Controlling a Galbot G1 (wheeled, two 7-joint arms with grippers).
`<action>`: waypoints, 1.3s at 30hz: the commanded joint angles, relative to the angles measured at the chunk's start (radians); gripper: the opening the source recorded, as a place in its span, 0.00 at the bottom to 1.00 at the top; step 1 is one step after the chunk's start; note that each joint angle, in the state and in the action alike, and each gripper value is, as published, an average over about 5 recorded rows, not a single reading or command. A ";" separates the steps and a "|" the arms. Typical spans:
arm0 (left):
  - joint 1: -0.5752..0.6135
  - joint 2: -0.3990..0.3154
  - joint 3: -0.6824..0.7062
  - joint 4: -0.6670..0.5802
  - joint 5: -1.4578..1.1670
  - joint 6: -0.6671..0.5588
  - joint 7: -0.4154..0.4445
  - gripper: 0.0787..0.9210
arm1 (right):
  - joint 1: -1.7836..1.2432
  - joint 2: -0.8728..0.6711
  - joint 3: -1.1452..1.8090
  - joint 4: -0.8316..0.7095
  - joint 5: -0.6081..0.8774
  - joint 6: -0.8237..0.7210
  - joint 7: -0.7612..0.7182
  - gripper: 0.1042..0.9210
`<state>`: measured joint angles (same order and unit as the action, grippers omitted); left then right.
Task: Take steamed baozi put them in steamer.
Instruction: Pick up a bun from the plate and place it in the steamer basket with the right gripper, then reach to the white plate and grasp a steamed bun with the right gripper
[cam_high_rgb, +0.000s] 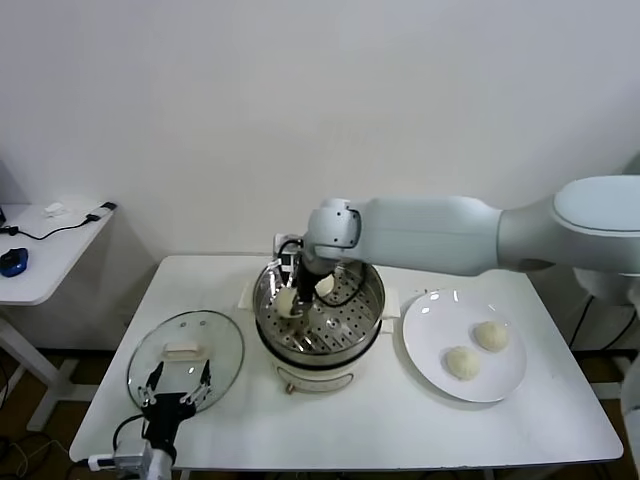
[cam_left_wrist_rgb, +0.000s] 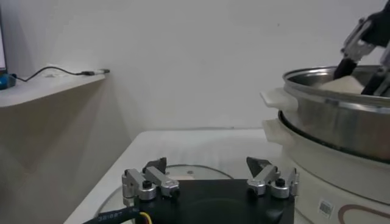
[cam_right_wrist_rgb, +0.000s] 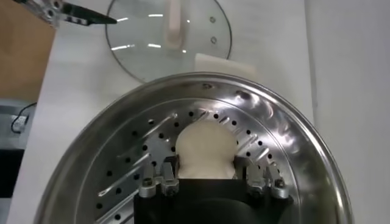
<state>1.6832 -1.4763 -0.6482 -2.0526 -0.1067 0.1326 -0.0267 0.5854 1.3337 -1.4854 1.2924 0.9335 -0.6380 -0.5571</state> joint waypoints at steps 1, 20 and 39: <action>0.000 -0.001 0.000 -0.002 0.001 0.000 -0.001 0.88 | -0.059 0.041 0.013 -0.054 -0.031 0.000 0.007 0.62; 0.011 -0.002 0.005 -0.032 0.008 0.008 0.001 0.88 | 0.339 -0.425 -0.044 0.073 -0.194 0.340 -0.484 0.88; -0.024 -0.004 0.013 -0.008 0.018 0.018 0.004 0.88 | 0.098 -0.898 -0.206 0.301 -0.549 0.322 -0.409 0.88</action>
<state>1.6654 -1.4790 -0.6368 -2.0642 -0.0922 0.1491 -0.0232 0.8499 0.6187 -1.6933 1.5209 0.5487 -0.3076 -0.9890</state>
